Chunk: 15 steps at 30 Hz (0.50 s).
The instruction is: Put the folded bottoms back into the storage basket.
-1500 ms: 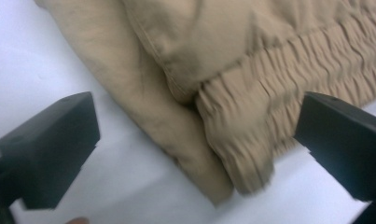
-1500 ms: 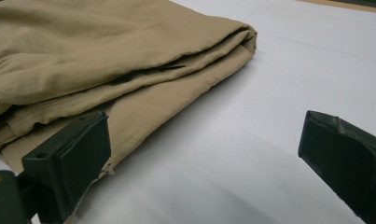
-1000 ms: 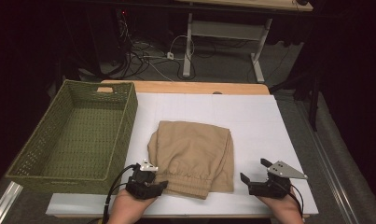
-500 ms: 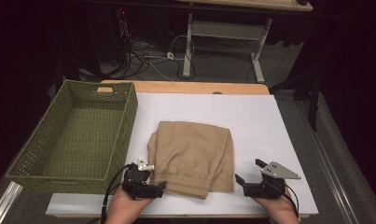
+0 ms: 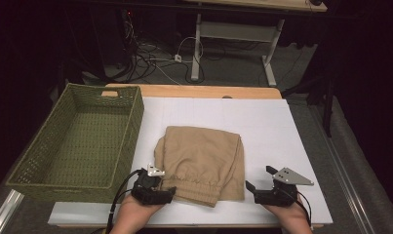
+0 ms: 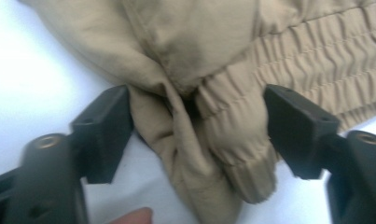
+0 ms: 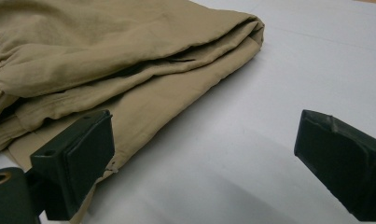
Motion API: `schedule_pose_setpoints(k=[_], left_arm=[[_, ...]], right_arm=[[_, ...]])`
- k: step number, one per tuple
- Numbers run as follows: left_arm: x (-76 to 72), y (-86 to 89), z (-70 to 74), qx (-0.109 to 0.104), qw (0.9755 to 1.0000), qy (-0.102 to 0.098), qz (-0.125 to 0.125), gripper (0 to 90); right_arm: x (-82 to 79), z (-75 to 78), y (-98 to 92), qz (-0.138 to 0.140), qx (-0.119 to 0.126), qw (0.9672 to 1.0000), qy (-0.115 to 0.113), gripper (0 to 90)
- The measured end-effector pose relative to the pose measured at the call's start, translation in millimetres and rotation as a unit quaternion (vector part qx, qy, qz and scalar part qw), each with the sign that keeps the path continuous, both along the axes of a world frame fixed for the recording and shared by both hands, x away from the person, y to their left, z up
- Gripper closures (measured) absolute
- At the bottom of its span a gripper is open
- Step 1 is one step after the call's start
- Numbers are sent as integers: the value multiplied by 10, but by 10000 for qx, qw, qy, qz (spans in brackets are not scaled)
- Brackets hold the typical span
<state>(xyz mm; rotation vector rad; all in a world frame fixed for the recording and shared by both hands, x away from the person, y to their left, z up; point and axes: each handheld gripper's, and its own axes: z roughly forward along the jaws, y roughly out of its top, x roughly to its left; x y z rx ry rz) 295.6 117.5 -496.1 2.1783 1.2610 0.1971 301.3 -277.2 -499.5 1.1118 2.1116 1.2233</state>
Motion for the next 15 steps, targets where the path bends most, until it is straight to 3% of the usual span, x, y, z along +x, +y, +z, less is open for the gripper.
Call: schedule_pose_setpoints(k=[5, 8, 15], left_arm=[[-10, 1, 3, -118, 9998, -20, -151, 402], [-19, -2, 0, -252, 9994, 2, -256, 546], [-16, 7, -5, -426, 9983, 32, -400, 676]], right_arm=[[-17, 2, 43, 51, -52, 10000, -25, 55], [-23, -1, 60, 75, -73, 9999, -33, 55], [-38, 14, 40, 81, -72, 9999, -83, 54]])
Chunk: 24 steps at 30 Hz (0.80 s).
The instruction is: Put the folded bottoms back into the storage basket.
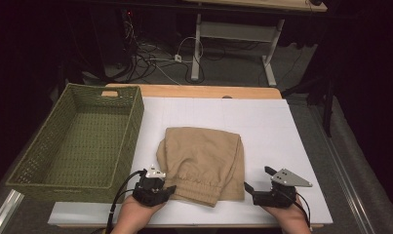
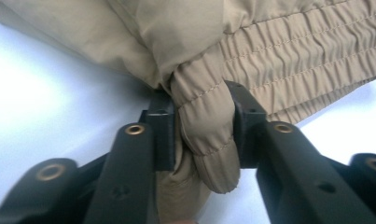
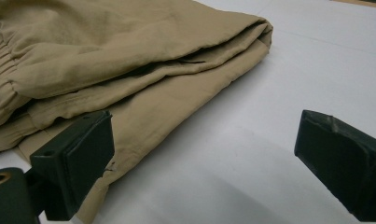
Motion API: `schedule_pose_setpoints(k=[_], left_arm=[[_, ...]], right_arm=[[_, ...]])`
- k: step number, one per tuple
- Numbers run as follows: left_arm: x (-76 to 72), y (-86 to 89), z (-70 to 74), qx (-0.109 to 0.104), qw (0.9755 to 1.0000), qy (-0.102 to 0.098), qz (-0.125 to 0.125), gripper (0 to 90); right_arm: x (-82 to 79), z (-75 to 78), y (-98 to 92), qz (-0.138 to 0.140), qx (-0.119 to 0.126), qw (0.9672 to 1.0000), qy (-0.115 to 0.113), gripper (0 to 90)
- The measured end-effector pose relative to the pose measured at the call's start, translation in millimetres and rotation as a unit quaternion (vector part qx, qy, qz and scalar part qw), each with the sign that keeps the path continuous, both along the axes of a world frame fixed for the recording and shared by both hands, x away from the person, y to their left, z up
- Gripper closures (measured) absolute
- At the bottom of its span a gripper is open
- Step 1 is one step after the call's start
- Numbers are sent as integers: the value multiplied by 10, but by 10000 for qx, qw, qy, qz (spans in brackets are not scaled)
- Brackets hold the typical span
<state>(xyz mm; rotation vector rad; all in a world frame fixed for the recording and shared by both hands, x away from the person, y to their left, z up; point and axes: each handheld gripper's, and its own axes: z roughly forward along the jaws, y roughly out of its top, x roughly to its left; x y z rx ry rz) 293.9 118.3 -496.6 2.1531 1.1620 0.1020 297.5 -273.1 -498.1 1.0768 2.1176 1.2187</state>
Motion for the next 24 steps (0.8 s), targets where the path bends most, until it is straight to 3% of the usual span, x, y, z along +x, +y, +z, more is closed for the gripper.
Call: schedule_pose_setpoints(k=[10, 14, 22, 24], left_arm=[[-23, -31, 42, 154, 9995, -229, -134, 756], [-28, -44, 91, 230, 9992, -265, -195, 762], [-96, 9, 125, 174, 9993, -240, -231, 761], [-165, 25, 138, 322, 9988, -263, -256, 761]], right_arm=[[-18, 9, -45, -14, 18, 10000, -14, 53], [-24, 13, -54, -21, 43, 10000, -26, 53], [-35, 57, -33, -19, 100, 9999, -108, 52], [-13, 55, -6, 28, 105, 9999, -95, 51]])
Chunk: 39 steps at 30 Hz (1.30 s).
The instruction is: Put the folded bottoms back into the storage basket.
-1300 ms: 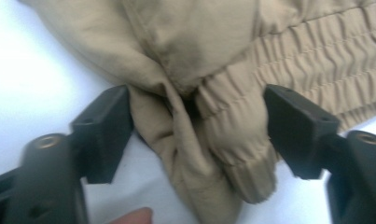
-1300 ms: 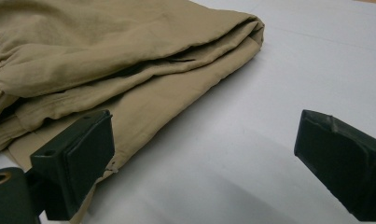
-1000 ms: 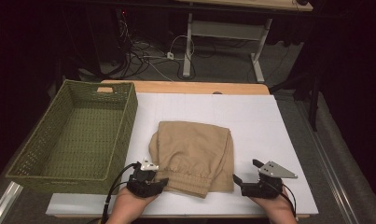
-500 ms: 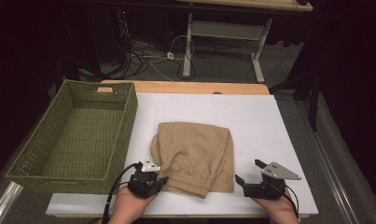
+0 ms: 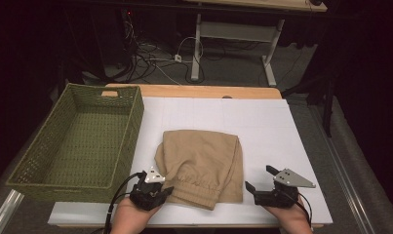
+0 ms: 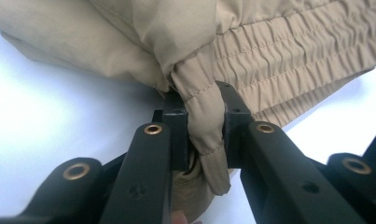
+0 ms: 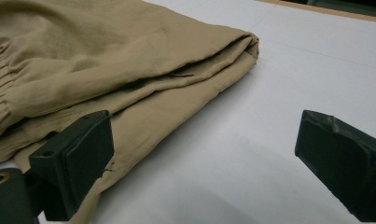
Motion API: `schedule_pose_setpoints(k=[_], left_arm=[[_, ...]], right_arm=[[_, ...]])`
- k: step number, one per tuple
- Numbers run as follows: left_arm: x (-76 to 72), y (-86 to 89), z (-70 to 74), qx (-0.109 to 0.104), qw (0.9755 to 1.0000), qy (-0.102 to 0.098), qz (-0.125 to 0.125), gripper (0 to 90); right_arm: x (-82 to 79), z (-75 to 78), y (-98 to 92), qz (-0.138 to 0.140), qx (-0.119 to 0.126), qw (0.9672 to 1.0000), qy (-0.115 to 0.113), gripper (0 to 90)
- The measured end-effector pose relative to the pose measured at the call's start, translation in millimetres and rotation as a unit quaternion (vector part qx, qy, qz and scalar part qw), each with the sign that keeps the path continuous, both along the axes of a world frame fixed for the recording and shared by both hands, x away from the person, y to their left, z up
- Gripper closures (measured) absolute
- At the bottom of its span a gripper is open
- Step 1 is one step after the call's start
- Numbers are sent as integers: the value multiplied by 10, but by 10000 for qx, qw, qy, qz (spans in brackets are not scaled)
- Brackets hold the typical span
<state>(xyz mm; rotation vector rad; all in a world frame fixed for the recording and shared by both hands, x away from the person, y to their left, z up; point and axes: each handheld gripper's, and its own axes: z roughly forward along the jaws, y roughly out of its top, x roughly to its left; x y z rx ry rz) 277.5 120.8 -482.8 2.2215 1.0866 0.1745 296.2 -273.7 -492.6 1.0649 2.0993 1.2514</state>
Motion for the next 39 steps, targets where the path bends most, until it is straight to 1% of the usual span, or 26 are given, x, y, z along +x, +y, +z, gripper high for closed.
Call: schedule_pose_setpoints(k=[2, 3, 8, 12, 15, 17, 18, 20, 22, 23, 24, 25, 26, 27, 28, 29, 30, 33, 35, 36, 37, 38, 39], left_arm=[[-16, 14, 7, -3, 10000, 20, -7, 760], [-42, 46, 22, 17, 10000, 27, -22, 760], [-88, 101, 41, 47, 10000, 82, -25, 760], [-123, 135, 54, 143, 9998, 157, -39, 760], [-140, 121, 62, 325, 9993, 181, -57, 760], [-151, 73, 47, 563, 9982, 160, -88, 759], [-152, 54, 39, 640, 9978, 147, -88, 759], [-148, 44, 34, 669, 9976, 148, -76, 759], [-137, 59, 24, 568, 9982, 211, 8, 754], [-132, 67, 15, 540, 9982, 241, 54, 742], [-120, 77, 8, 497, 9982, 321, 127, 714], [-105, 93, 5, 474, 9980, 369, 209, 668], [-95, 109, -1, 516, 9976, 338, 306, 598], [-81, 128, -15, 523, 9972, 329, 425, 498], [-60, 158, -29, 456, 9968, 402, 515, 419], [-41, 184, -44, 335, 9965, 511, 573, 385], [-27, 207, -61, 244, 9963, 580, 594, 362], [-16, 215, -63, 208, 9963, 622, 557, 360], [-11, 204, -64, 156, 9968, 620, 487, 412], [-11, 204, -64, 156, 9968, 620, 487, 452], [-14, 191, -69, -67, 9970, 694, 326, 536], [-14, 191, -69, -67, 9970, 694, 326, 606], [-15, 177, -76, -135, 9969, 708, 318, 606]], right_arm=[[15, -2, 17, 27, -5, 10000, 19, 50], [48, -2, 47, 86, -3, 10000, 21, 50], [83, 1, 95, 189, 35, 9998, 23, 50], [99, 11, 120, 207, 85, 9997, 16, 48], [99, 20, 133, 220, 106, 9997, -6, 46], [96, 28, 141, 199, 135, 9997, -17, 46], [90, 31, 146, 197, 138, 9997, -15, 46], [75, 33, 157, 200, 124, 9997, -23, 45], [60, 33, 168, 196, 117, 9997, -24, 44], [53, 33, 172, 188, 112, 9998, -33, 44], [44, 34, 176, 177, 98, 9998, -28, 44], [38, 35, 178, 169, 89, 9998, -34, 43], [31, 36, 178, 145, 91, 9998, -36, 44], [26, 36, 179, 130, 96, 9999, -33, 43], [21, 38, 181, 125, 98, 9999, -34, 43], [21, 38, 184, 125, 92, 9999, -51, 43], [20, 38, 187, 121, 78, 9999, -51, 44], [30, 27, 190, 135, 37, 9999, -32, 44], [48, 3, 189, 128, 35, 9999, 22, 44], [49, -3, 194, 150, 15, 9999, 23, 44], [48, -8, 200, 166, -18, 9999, 12, 43], [49, -12, 203, 174, -20, 9998, 16, 44], [49, -12, 203, 174, -20, 9998, 16, 44]])
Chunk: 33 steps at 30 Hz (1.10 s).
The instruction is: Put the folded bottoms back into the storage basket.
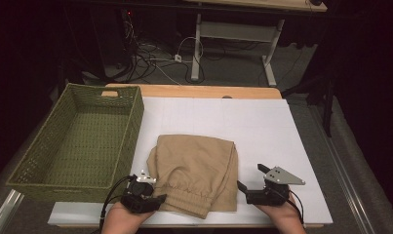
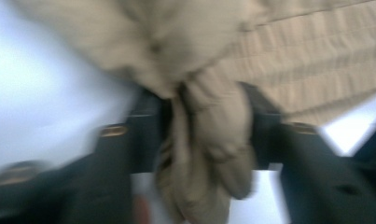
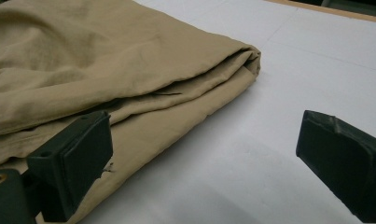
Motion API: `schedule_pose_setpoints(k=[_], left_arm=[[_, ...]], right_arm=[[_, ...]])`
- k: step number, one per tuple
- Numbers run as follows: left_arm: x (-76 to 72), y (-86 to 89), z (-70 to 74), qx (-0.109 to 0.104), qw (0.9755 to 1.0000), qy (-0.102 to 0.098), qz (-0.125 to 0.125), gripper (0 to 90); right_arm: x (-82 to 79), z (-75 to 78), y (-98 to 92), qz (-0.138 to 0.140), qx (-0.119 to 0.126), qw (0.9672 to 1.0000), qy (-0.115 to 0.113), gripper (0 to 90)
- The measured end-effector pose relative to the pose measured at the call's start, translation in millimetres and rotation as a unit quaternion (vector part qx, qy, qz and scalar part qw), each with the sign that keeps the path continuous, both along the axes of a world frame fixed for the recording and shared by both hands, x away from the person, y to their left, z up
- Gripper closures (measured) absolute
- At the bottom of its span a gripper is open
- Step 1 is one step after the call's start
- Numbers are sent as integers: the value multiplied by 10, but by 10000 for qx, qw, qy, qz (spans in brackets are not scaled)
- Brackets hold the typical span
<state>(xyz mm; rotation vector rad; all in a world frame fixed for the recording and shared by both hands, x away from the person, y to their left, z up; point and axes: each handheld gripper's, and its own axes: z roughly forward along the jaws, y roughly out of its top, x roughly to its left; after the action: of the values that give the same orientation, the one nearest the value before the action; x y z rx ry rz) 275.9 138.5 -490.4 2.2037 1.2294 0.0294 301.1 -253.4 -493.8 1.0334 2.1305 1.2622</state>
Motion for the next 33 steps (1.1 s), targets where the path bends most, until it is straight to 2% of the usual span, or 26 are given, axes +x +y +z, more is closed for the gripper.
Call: schedule_pose_setpoints(k=[1, 3, 6, 10, 11, 17, 22, 24, 25, 26, 27, 28, 29, 30, 31, 32, 33], left_arm=[[-2, -11, 0, -3, 10000, -26, -25, 611], [-16, -39, 3, 11, 9998, -109, -148, 681], [-26, -54, 9, 62, 9996, -176, -191, 721], [-40, -65, 16, 125, 9992, -274, -244, 735], [-45, -66, 15, 129, 9991, -313, -259, 738], [-53, -70, 19, 175, 9988, -368, -288, 740], [-76, -91, 21, 295, 9978, -502, -330, 734], [-79, -93, 18, 253, 9983, -465, -240, 730], [-70, -86, 18, 224, 9986, -417, -227, 728], [-61, -81, 20, 218, 9987, -388, -236, 728], [-53, -82, 22, 208, 9990, -348, -212, 726], [-49, -83, 24, 210, 9991, -320, -177, 698], [-46, -85, 27, 245, 9992, -306, -126, 698], [-40, -85, 30, 277, 9992, -283, -64, 625], [-33, -83, 32, 316, 9991, -268, 15, 558], [-26, -82, 31, 413, 9986, -287, 136, 558], [-18, -81, 25, 557, 9975, -337, 275, 442]], right_arm=[[1, -1, 3, -3, 12, 10000, 7, 43], [-8, 12, 19, -3, 22, 10000, -18, 41], [-15, 27, 42, 11, 85, 10000, -42, 40], [0, 28, 82, 69, 145, 9999, 28, 41], [6, 21, 111, 101, 93, 9999, 36, 41], [36, 15, 124, 93, 135, 9998, 82, 43], [82, 70, 130, 68, 274, 9995, 104, 58], [137, 105, 128, 36, 251, 9996, 103, 93], [263, 116, 122, -32, 197, 9995, 234, 105], [263, 116, 122, -32, 197, 9995, 234, 105], [343, 114, 120, -86, 205, 9993, 310, 117], [527, 110, 132, -166, 219, 9986, 451, 145], [527, 110, 132, -166, 219, 9986, 451, 145], [702, 99, 174, -246, 197, 9981, 531, 158], [780, 92, 199, -259, 189, 9978, 574, 170], [780, 92, 199, -259, 189, 9978, 574, 170], [851, 84, 223, -262, 215, 9973, 654, 197]])
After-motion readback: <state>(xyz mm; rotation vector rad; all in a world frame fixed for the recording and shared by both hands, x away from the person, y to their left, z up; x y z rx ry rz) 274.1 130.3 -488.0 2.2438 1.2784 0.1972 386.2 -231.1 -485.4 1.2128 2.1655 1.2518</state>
